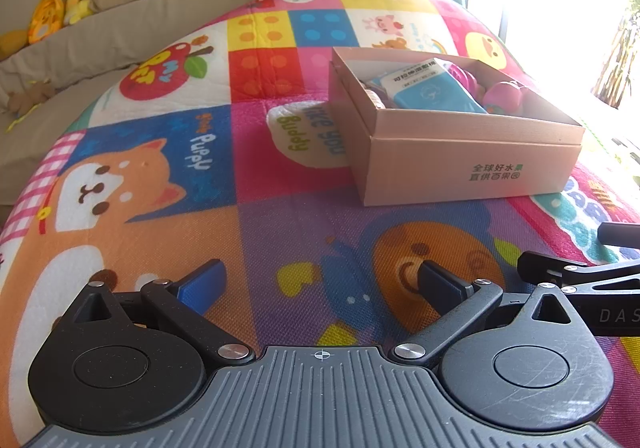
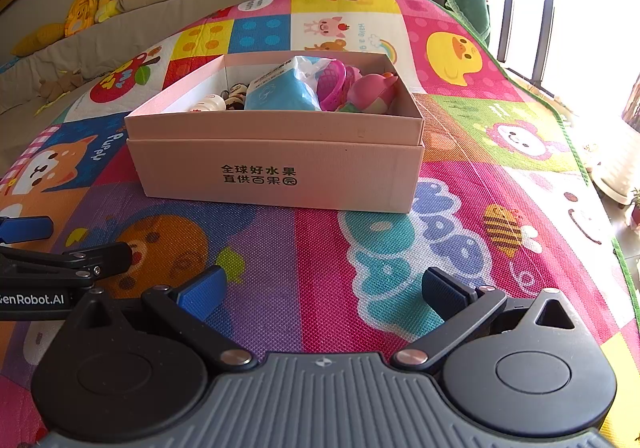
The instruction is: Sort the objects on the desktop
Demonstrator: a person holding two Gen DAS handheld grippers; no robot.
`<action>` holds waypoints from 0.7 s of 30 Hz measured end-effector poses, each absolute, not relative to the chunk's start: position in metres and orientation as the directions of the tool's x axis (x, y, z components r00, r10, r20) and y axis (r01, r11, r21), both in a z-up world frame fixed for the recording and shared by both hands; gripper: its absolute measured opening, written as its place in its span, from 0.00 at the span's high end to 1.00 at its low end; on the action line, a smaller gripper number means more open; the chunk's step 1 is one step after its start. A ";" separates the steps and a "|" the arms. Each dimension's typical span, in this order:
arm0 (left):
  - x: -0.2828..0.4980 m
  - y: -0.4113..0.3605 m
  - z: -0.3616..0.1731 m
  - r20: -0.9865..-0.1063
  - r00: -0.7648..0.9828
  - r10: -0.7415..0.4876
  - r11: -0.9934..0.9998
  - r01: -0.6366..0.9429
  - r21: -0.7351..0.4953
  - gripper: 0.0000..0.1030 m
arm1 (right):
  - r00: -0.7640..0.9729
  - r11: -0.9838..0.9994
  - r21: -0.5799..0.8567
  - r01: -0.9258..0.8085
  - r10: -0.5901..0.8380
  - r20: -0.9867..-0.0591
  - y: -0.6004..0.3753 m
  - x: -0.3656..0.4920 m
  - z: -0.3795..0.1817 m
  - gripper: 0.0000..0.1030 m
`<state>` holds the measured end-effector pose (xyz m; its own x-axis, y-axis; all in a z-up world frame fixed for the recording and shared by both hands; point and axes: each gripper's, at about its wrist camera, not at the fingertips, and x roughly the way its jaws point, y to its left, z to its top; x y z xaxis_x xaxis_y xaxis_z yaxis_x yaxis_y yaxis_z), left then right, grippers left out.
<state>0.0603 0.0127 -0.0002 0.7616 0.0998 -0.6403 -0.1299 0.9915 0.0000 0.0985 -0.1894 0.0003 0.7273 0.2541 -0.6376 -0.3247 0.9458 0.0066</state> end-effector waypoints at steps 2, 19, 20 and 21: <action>0.060 0.013 0.000 -0.640 0.762 0.100 0.992 -0.130 0.000 0.00 | 0.727 0.946 0.007 -0.325 0.254 -0.638 -0.189 0.098 0.000 0.00; 0.061 0.013 -0.001 -0.640 0.762 0.100 0.992 -0.130 0.001 0.00 | 0.728 0.946 0.007 -0.324 0.254 -0.637 -0.190 0.099 0.001 0.00; 0.061 0.013 -0.001 -0.640 0.762 0.101 0.992 -0.130 0.002 0.00 | 0.728 0.946 0.006 -0.324 0.254 -0.637 -0.190 0.098 0.000 0.00; 0.061 0.013 -0.001 -0.640 0.762 0.101 0.992 -0.130 0.002 0.00 | 0.728 0.946 0.006 -0.324 0.254 -0.637 -0.190 0.098 0.001 0.00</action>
